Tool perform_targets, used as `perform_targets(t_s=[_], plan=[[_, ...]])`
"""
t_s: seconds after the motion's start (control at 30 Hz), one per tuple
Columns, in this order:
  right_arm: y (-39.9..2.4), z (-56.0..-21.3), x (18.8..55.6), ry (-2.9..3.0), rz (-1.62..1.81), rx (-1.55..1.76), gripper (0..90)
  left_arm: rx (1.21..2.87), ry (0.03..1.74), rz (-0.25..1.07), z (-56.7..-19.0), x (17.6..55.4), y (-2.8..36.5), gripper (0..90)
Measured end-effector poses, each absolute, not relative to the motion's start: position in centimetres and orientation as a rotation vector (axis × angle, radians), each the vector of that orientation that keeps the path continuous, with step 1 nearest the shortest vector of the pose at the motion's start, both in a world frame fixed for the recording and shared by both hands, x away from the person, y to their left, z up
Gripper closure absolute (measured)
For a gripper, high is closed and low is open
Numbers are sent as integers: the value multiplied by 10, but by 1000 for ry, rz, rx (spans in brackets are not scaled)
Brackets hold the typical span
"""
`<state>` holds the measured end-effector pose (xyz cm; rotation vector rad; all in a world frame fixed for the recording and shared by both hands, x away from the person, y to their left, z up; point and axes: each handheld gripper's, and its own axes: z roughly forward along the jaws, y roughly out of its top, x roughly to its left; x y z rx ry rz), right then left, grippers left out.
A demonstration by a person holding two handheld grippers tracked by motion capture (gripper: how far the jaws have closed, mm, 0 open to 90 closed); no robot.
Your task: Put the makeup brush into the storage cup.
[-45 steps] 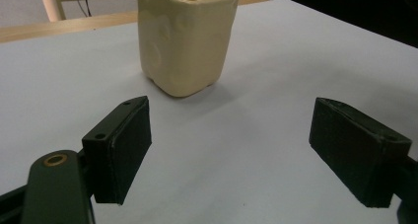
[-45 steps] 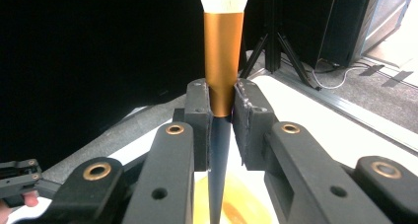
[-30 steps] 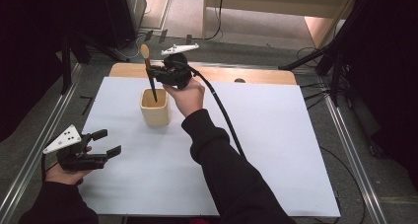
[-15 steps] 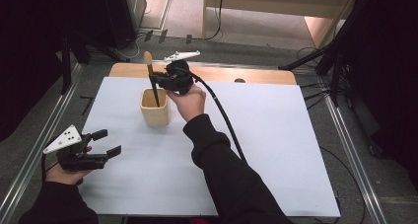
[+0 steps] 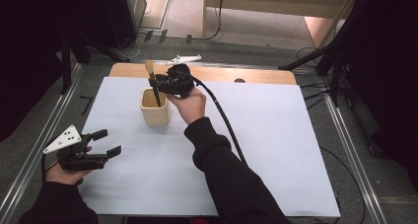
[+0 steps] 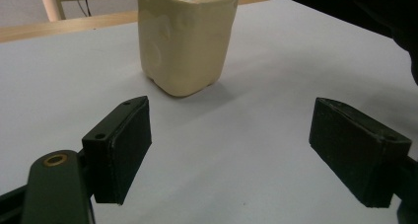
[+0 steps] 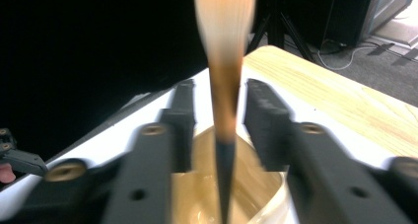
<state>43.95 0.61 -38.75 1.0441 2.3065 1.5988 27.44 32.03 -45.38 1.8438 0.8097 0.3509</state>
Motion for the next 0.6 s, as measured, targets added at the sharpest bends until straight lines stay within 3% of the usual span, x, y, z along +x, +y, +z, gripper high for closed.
perform_targets(t_s=[0.6], plan=[[-9,-386,434,2313,1588,979,466,1844,812,349,-454,274,320,169]])
